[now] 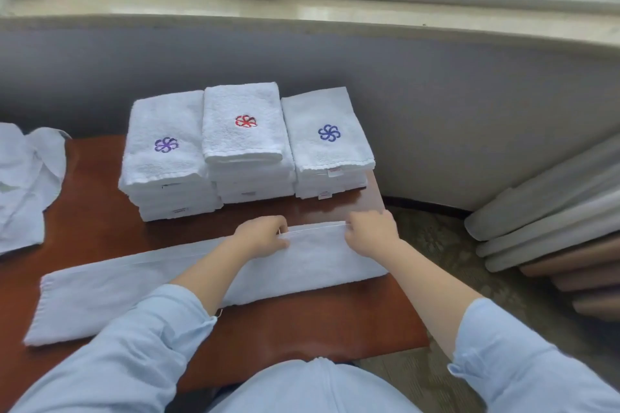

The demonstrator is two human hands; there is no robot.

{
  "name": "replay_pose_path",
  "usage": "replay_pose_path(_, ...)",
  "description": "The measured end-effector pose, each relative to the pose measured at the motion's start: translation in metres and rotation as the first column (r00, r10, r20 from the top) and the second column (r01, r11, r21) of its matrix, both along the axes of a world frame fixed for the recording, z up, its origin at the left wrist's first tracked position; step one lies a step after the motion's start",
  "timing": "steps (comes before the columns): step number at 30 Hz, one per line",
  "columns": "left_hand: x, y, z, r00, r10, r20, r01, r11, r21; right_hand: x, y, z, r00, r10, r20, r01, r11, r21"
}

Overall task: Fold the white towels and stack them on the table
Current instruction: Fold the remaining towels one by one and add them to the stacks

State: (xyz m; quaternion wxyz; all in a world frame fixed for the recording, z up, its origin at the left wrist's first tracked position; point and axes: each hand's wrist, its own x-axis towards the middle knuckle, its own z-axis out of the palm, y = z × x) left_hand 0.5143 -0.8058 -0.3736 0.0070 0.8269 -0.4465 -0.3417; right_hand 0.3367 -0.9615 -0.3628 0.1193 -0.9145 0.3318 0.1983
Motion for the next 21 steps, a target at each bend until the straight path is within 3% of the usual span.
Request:
replay_pose_path(3, -0.012, 0.001, -0.013, 0.987, 0.05, 0.154, -0.025, 0.987, -0.159, -0.003, 0.009, -0.014, 0.991, 0.057, 0.118, -0.043, 0.992, -0.118)
replay_pose_path(5, -0.023, 0.005, -0.022, 0.984, 0.047, 0.17, -0.008, 0.976, -0.22, -0.006, 0.02, -0.023, 0.972, 0.109, 0.209, -0.095, 0.993, -0.076)
replay_pose_path(8, -0.033, 0.014, -0.033, 0.993, 0.034, 0.111, -0.014, 0.983, -0.181, -0.009, 0.04, -0.035, 0.963, 0.094, 0.253, -0.112, 0.992, 0.056)
replay_pose_path(15, -0.039, 0.036, -0.044, 0.998, 0.026, -0.055, -0.034, 0.987, -0.158, -0.021, 0.061, -0.062, 0.983, 0.182, -0.014, -0.177, 0.97, 0.169)
replay_pose_path(18, -0.037, 0.044, -0.044, 0.997, -0.011, -0.074, -0.003, 0.981, -0.193, -0.024, 0.052, -0.064, 0.969, 0.242, -0.057, -0.228, 0.957, 0.177)
replay_pose_path(21, -0.04, 0.055, -0.045, 1.0, -0.021, -0.02, 0.015, 0.969, -0.248, -0.016, 0.055, -0.06, 0.978, 0.198, -0.067, -0.183, 0.966, 0.184)
